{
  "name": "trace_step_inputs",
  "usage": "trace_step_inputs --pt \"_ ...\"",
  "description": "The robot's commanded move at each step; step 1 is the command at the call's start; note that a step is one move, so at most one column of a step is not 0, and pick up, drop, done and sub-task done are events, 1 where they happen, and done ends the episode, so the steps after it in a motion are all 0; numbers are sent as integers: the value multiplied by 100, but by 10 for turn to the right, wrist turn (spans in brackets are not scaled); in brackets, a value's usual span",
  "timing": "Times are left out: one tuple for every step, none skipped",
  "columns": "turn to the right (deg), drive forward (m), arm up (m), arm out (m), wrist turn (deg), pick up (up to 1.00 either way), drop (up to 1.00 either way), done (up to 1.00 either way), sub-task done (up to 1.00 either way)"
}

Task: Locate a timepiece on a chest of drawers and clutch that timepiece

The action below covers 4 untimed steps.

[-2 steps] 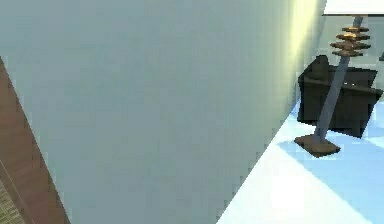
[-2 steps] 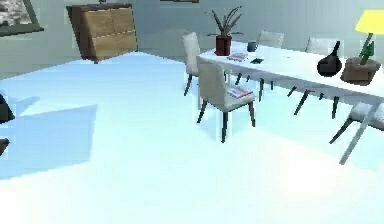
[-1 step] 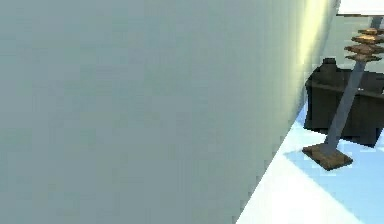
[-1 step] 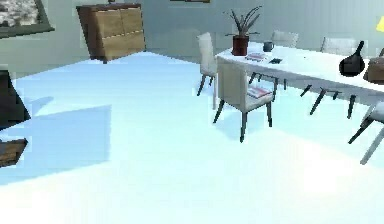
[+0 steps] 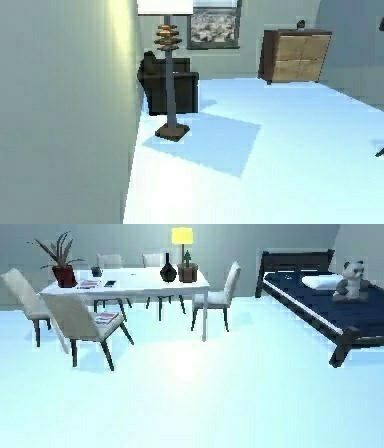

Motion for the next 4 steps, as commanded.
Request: trace_step_inputs --pt "450 0 0 0 0 0 0 0 0" --pt "390 0 0 0 0 0 0 0 0" --pt "0 10 0 0 0 0 0 0 0" --pt "-450 0 0 0 0 0 0 0 0"
